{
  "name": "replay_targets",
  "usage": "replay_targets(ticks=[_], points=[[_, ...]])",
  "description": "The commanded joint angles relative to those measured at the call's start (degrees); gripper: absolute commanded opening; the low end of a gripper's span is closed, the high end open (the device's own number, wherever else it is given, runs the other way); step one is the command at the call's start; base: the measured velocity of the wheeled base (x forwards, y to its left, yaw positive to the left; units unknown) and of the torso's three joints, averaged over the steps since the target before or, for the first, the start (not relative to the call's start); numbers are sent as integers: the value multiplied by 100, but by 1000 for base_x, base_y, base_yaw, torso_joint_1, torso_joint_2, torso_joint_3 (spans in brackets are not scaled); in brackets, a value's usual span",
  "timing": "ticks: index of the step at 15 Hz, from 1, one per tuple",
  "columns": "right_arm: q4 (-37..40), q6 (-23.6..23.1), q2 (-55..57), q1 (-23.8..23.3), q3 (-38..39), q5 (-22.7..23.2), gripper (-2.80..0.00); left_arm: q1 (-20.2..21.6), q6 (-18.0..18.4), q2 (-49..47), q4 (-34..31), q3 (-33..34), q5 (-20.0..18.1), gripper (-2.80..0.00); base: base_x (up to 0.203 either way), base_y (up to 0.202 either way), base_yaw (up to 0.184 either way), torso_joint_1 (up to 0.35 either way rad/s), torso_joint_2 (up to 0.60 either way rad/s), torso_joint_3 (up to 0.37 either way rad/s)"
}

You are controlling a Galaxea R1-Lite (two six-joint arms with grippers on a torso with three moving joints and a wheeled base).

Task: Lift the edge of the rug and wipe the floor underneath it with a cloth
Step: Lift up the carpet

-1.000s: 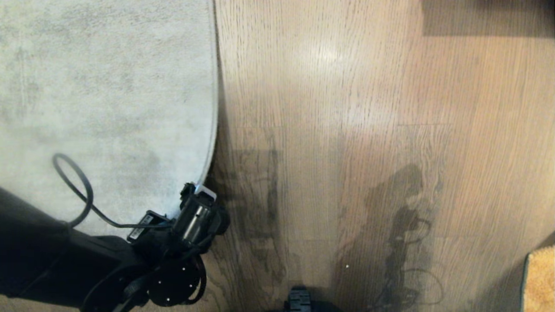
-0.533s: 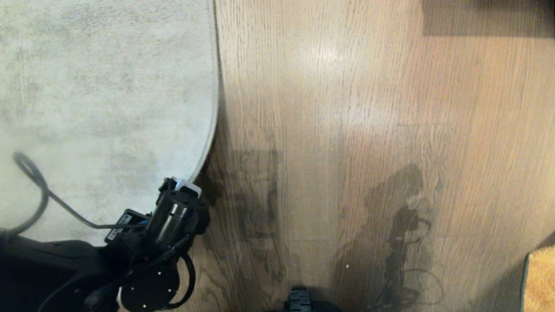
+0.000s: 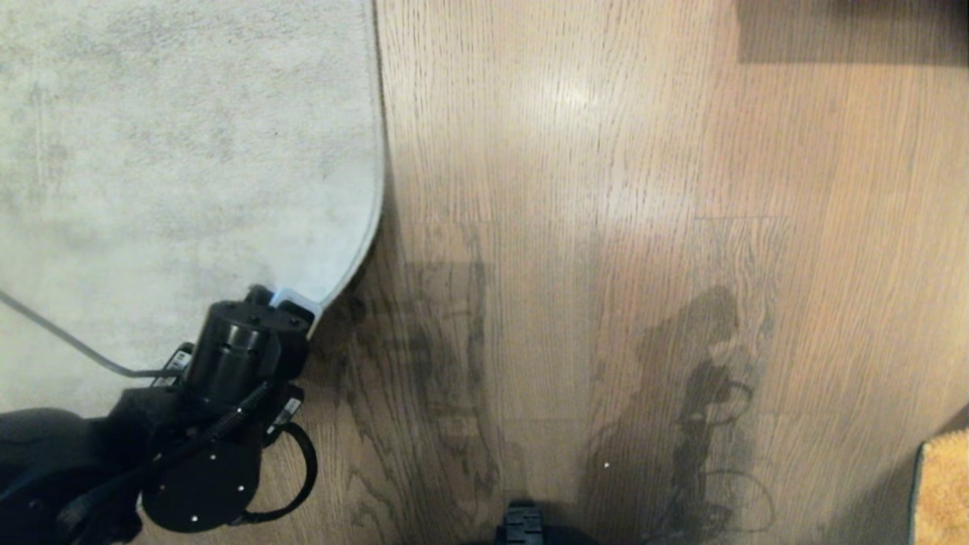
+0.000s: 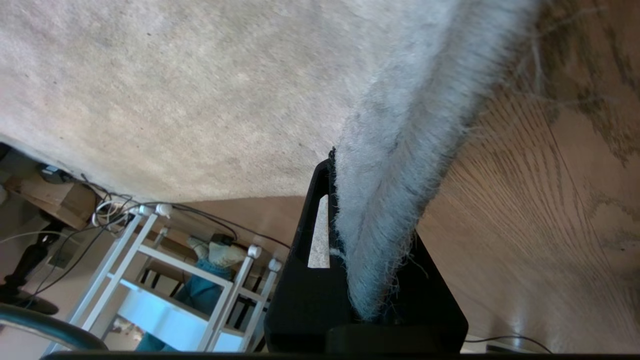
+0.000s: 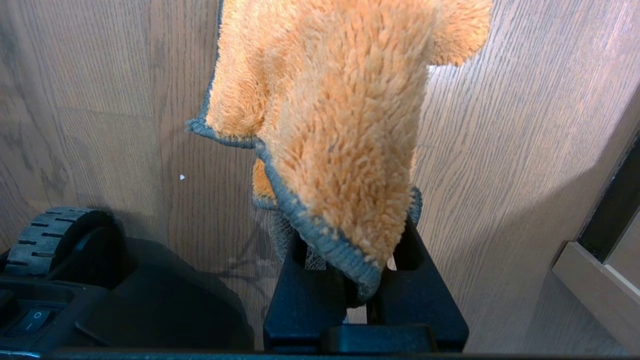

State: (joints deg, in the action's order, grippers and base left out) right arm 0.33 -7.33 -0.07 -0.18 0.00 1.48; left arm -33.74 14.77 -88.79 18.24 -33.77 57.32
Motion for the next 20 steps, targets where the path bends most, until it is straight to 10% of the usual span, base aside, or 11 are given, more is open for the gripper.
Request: replay_targets(ticks=[1, 8, 20], points=[[2, -6, 7, 1, 0, 2, -280, 225, 136, 302, 5, -27, -140, -280, 0, 0, 0, 0, 0, 0], [2, -6, 7, 1, 0, 2, -280, 915, 373, 749, -460, -554, -910, -280, 0, 0, 0, 0, 0, 0], [2, -6, 7, 1, 0, 2, -280, 1282, 698, 1389, -523, -757, -928, -280, 0, 0, 0, 0, 0, 0]])
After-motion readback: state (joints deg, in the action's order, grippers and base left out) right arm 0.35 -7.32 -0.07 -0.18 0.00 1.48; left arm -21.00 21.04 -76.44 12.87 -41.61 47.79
